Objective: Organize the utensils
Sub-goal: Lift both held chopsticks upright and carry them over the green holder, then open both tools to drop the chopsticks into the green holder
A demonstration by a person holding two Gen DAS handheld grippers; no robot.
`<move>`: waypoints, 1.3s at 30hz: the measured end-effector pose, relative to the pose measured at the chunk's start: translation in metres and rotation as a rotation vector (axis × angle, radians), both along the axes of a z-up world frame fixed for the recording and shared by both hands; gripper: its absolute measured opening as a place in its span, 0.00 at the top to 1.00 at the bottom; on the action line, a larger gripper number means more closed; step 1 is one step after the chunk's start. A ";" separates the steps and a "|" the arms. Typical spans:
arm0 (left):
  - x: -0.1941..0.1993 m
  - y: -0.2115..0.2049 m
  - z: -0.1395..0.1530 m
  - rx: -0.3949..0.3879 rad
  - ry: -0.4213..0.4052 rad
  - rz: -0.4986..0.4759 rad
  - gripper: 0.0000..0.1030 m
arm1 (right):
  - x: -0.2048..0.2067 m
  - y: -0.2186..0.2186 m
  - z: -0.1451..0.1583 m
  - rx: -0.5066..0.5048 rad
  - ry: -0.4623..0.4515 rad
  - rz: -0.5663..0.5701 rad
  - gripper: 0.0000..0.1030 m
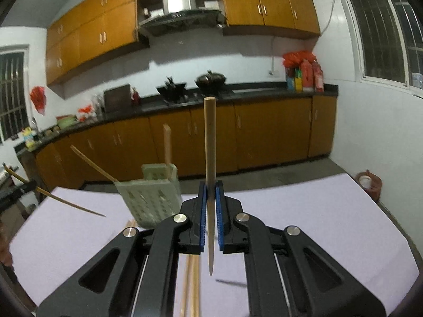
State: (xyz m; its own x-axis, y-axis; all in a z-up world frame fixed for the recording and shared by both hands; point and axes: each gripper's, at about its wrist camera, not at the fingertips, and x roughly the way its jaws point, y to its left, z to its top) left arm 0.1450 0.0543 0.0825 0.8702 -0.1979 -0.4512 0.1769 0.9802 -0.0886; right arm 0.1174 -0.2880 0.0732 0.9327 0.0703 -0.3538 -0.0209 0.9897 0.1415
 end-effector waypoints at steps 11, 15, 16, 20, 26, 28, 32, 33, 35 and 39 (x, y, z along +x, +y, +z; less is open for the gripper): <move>0.003 -0.049 0.072 -0.030 -0.099 -0.163 0.93 | 0.003 0.027 0.081 0.070 -0.268 0.087 0.93; 0.024 -0.067 0.087 -0.009 -0.125 -0.164 0.93 | 0.027 0.039 0.089 0.081 -0.327 0.079 0.93; 0.033 -0.072 0.087 0.009 -0.125 -0.156 0.93 | 0.034 0.040 0.087 0.080 -0.333 0.073 0.93; 0.061 -0.082 0.076 0.024 -0.085 -0.151 0.93 | 0.066 0.049 0.072 0.075 -0.316 0.059 0.93; 0.093 -0.088 0.052 0.026 -0.101 -0.126 0.93 | 0.098 0.059 0.036 0.063 -0.219 0.050 0.93; 0.100 -0.090 0.045 0.027 -0.111 -0.120 0.93 | 0.105 0.060 0.025 0.063 -0.187 0.052 0.93; 0.114 -0.090 0.031 0.017 -0.082 -0.121 0.93 | 0.109 0.062 0.014 0.064 -0.143 0.063 0.93; 0.117 -0.090 0.028 0.018 -0.073 -0.113 0.93 | 0.110 0.064 0.011 0.060 -0.124 0.076 0.93; 0.121 -0.089 0.024 0.012 -0.056 -0.105 0.89 | 0.108 0.067 0.010 0.055 -0.104 0.093 0.92; 0.112 -0.082 0.026 0.002 -0.070 -0.088 0.72 | 0.097 0.067 0.016 0.039 -0.110 0.100 0.66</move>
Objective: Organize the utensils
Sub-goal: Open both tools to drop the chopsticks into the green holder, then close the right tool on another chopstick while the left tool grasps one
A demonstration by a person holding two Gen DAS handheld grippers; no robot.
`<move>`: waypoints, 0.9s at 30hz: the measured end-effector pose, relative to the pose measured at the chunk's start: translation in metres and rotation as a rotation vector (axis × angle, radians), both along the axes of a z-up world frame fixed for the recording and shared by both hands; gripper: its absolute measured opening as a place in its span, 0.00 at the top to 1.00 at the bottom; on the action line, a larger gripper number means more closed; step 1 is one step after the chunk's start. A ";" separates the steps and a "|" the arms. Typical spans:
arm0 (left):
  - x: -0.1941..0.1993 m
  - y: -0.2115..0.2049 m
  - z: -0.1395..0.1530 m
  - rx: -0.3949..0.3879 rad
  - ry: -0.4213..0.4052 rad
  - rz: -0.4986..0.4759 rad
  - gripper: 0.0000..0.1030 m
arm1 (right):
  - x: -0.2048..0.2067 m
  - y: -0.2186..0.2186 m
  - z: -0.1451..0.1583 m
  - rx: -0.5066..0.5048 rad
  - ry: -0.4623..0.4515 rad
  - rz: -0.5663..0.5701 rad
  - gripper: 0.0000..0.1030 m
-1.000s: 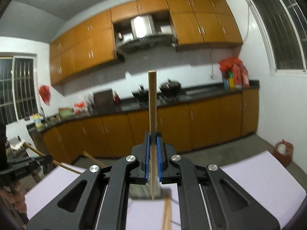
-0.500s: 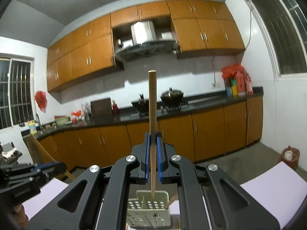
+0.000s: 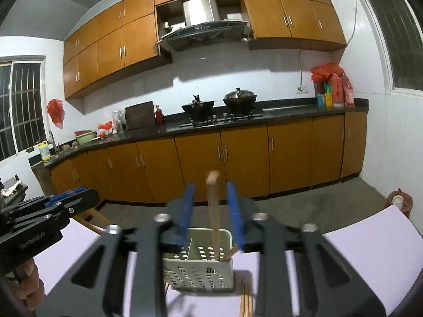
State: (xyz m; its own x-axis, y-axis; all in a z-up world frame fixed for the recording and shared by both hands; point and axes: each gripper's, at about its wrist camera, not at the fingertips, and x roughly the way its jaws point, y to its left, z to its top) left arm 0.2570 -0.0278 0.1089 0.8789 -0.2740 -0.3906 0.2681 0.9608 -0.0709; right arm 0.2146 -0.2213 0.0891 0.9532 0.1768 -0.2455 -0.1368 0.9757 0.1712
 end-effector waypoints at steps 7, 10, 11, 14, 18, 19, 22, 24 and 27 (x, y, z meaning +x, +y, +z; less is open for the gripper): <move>-0.041 0.023 0.021 -0.063 -0.068 0.019 0.63 | -0.041 -0.024 0.031 0.022 -0.060 -0.029 0.65; -0.072 0.041 0.022 -0.084 -0.100 0.050 0.61 | -0.068 -0.042 0.028 0.030 -0.046 -0.060 0.64; -0.080 0.045 0.020 -0.092 -0.100 0.057 0.61 | -0.074 -0.047 0.020 0.023 -0.019 -0.075 0.64; -0.101 0.061 -0.003 -0.092 -0.065 0.097 0.60 | -0.078 -0.060 -0.016 0.006 0.106 -0.095 0.64; -0.098 0.068 -0.072 -0.018 0.111 0.130 0.62 | -0.063 -0.058 -0.108 -0.007 0.426 -0.040 0.81; -0.095 0.069 -0.088 -0.015 0.157 0.128 0.67 | -0.060 -0.055 -0.130 -0.004 0.493 -0.017 0.86; -0.090 0.069 -0.133 -0.019 0.286 0.108 0.77 | -0.058 -0.044 -0.172 -0.018 0.603 0.018 0.89; -0.090 0.068 -0.155 -0.027 0.344 0.094 0.78 | -0.057 -0.038 -0.188 -0.012 0.646 0.032 0.89; -0.089 0.065 -0.175 -0.029 0.393 0.082 0.78 | -0.058 -0.033 -0.187 -0.019 0.631 0.028 0.90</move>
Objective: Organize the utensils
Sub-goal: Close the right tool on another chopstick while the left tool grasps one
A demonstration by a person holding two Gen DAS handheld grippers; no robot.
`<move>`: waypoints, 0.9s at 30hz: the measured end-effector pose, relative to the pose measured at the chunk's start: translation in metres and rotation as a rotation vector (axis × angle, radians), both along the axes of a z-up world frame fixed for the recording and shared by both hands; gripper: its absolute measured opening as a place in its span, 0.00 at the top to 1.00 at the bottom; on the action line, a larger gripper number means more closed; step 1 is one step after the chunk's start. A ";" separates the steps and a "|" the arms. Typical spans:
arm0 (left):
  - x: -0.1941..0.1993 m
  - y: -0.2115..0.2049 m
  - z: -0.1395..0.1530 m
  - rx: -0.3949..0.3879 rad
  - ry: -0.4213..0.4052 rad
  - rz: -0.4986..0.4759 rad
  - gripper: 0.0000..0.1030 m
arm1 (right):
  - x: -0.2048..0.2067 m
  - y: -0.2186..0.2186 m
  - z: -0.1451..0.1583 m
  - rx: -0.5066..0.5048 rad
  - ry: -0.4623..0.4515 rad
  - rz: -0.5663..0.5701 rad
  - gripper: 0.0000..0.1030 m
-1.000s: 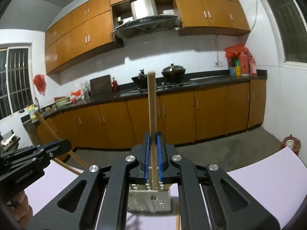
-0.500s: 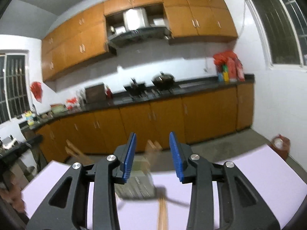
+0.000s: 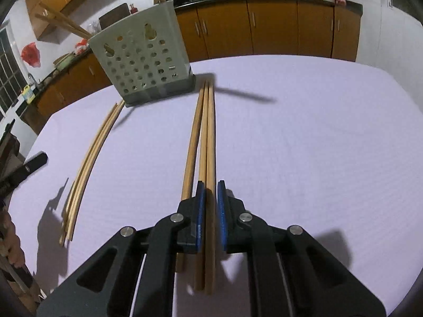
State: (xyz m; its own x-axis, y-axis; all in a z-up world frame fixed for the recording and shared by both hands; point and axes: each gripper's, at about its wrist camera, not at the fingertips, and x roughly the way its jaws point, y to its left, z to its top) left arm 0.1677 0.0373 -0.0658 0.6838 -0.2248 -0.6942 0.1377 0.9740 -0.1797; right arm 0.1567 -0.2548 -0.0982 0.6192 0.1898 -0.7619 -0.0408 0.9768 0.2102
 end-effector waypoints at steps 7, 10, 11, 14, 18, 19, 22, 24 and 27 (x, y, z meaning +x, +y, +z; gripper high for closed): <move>-0.002 -0.013 -0.020 0.003 0.048 -0.028 0.79 | -0.002 -0.004 -0.007 -0.048 0.020 0.008 0.92; -0.004 -0.016 -0.022 0.000 0.054 -0.046 0.79 | -0.002 -0.007 -0.007 -0.025 0.021 0.007 0.92; -0.004 -0.017 -0.022 0.000 0.056 -0.050 0.79 | -0.003 -0.008 -0.007 -0.011 0.019 0.005 0.92; -0.002 -0.021 -0.024 0.006 0.065 -0.059 0.81 | -0.003 -0.005 -0.007 -0.047 0.014 0.009 0.92; 0.001 -0.027 -0.027 0.018 0.079 -0.077 0.83 | -0.001 -0.017 -0.006 -0.067 0.010 -0.093 0.93; 0.002 -0.029 -0.028 0.020 0.081 -0.082 0.84 | -0.001 -0.021 -0.006 -0.050 0.011 -0.101 0.93; 0.002 -0.035 -0.032 0.049 0.091 -0.093 0.86 | -0.004 -0.022 -0.006 -0.069 0.004 -0.086 0.93; 0.003 -0.039 -0.037 0.078 0.106 -0.091 0.88 | -0.005 -0.022 -0.006 -0.079 0.000 -0.082 0.93; 0.002 -0.043 -0.039 0.120 0.096 -0.079 0.91 | -0.007 -0.022 -0.006 -0.082 -0.005 -0.078 0.93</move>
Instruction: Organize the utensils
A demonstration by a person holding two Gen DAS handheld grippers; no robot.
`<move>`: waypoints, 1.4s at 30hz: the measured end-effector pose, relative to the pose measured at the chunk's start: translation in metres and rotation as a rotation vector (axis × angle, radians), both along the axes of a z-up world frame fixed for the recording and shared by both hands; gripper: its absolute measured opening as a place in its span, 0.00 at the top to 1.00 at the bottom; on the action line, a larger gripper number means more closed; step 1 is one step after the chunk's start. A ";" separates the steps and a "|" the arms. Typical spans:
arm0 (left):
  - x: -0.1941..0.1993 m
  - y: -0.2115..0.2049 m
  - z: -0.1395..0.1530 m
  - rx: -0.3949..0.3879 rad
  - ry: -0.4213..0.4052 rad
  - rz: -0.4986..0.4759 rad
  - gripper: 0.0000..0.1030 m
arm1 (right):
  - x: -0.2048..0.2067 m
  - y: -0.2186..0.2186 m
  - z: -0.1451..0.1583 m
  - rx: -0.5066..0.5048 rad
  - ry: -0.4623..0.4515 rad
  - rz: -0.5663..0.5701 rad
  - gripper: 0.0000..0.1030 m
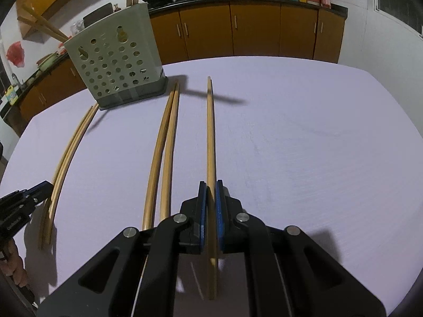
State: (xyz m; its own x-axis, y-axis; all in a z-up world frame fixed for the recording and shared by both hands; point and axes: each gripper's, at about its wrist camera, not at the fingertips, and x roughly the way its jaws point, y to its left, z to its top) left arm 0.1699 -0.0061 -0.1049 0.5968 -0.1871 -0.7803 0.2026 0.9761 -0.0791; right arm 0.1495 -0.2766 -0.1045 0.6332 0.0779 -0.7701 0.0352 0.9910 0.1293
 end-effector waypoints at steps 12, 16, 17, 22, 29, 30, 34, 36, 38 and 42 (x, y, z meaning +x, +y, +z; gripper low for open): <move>0.014 0.058 0.004 -0.004 0.000 0.173 0.92 | 0.004 -0.006 0.002 -0.030 -0.016 -0.024 0.93; 0.012 0.058 0.003 0.006 -0.015 0.171 0.91 | 0.000 -0.001 0.001 -0.037 -0.026 0.004 0.92; 0.012 0.058 0.003 0.005 -0.015 0.172 0.91 | 0.000 -0.001 0.001 -0.039 -0.025 0.006 0.92; 0.011 0.061 0.002 -0.027 -0.012 0.180 0.91 | 0.000 0.000 0.001 -0.044 -0.025 0.006 0.92; 0.012 0.058 0.002 -0.009 -0.013 0.180 0.90 | 0.000 0.002 0.001 -0.055 -0.023 0.006 0.92; 0.012 0.058 0.002 -0.009 -0.013 0.179 0.89 | 0.000 0.001 0.000 -0.053 -0.024 0.006 0.92; 0.012 0.058 0.002 -0.013 -0.012 0.178 0.89 | 0.000 0.002 0.001 -0.053 -0.023 0.006 0.92; 0.012 0.058 0.001 -0.012 -0.013 0.178 0.89 | 0.000 0.001 0.001 -0.052 -0.023 0.006 0.92; 0.012 0.058 0.001 -0.011 -0.013 0.178 0.89 | 0.000 0.001 0.001 -0.052 -0.023 0.006 0.92; 0.012 0.058 0.002 -0.009 -0.013 0.177 0.88 | 0.000 0.001 0.001 -0.050 -0.023 0.006 0.92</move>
State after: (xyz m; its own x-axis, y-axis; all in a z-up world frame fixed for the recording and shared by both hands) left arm 0.1816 0.0519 -0.1033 0.6311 -0.0852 -0.7710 0.0290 0.9958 -0.0863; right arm 0.1494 -0.2754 -0.1037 0.6506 0.0431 -0.7582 0.0270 0.9964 0.0799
